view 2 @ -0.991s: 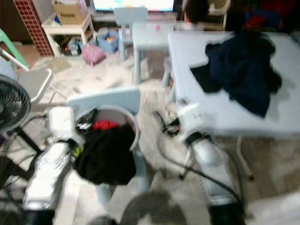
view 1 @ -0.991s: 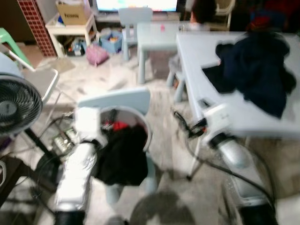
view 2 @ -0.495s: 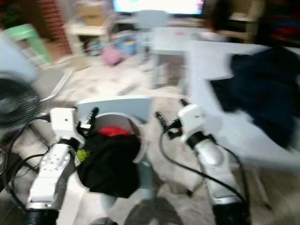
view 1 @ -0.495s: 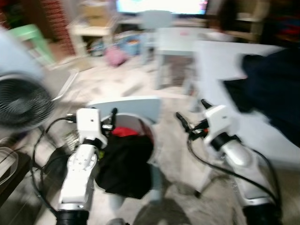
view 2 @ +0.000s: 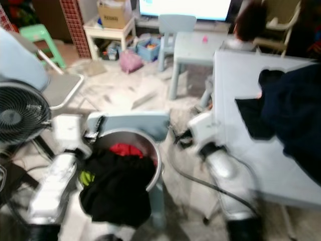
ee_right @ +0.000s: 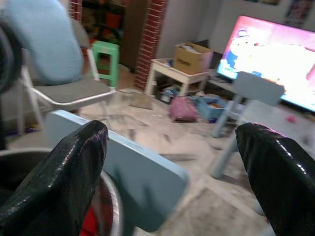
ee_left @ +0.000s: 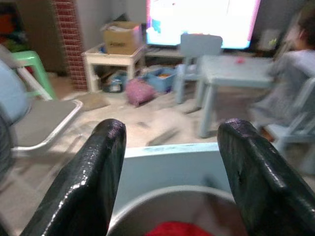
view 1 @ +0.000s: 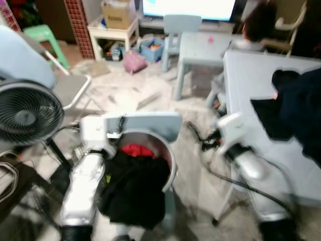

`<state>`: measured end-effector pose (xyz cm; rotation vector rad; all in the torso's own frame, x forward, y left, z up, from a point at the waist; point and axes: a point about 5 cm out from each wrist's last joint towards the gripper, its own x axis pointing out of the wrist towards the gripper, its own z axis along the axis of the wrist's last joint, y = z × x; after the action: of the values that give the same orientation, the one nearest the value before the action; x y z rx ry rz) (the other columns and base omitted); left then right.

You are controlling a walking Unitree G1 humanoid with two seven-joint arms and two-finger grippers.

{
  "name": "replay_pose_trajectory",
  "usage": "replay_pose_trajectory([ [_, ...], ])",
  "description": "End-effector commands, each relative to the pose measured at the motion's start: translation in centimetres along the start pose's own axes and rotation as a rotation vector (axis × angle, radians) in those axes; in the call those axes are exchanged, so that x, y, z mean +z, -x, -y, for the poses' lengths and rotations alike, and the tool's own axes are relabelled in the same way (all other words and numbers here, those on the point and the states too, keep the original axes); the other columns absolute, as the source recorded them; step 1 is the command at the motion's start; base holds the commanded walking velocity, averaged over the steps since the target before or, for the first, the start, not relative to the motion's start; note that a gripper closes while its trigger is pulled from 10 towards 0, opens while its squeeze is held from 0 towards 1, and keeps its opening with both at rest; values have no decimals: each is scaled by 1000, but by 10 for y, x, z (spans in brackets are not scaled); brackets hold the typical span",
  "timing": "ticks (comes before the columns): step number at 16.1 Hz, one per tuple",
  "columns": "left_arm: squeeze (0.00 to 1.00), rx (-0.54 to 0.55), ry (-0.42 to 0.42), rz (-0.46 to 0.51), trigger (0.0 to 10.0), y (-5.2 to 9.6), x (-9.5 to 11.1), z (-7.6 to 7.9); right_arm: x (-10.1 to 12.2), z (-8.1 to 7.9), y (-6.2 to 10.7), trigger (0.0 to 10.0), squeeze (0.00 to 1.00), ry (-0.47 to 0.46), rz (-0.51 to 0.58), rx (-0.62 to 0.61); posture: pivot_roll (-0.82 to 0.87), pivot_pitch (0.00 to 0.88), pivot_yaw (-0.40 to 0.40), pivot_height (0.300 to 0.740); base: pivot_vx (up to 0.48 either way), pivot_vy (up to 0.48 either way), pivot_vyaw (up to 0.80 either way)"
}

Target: Hang hanger

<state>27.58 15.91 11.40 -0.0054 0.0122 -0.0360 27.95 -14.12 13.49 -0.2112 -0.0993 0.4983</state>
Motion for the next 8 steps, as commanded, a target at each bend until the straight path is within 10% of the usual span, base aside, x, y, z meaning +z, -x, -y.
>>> replay_pose_trajectory([
  [1, 0, -18, 9, 1, 10000, -2, 1, 8, 2, 9, 4, 10000, 0, 23, 0, -25, -43, 29, 7, 740, 262, 0, 0],
  [8, 0, -157, 1, -234, 10000, -20, -25, 17, -10, 21, 52, 10000, 0, 44, -127, -119, -107, 78, 0, 740, 0, 0, 0],
])
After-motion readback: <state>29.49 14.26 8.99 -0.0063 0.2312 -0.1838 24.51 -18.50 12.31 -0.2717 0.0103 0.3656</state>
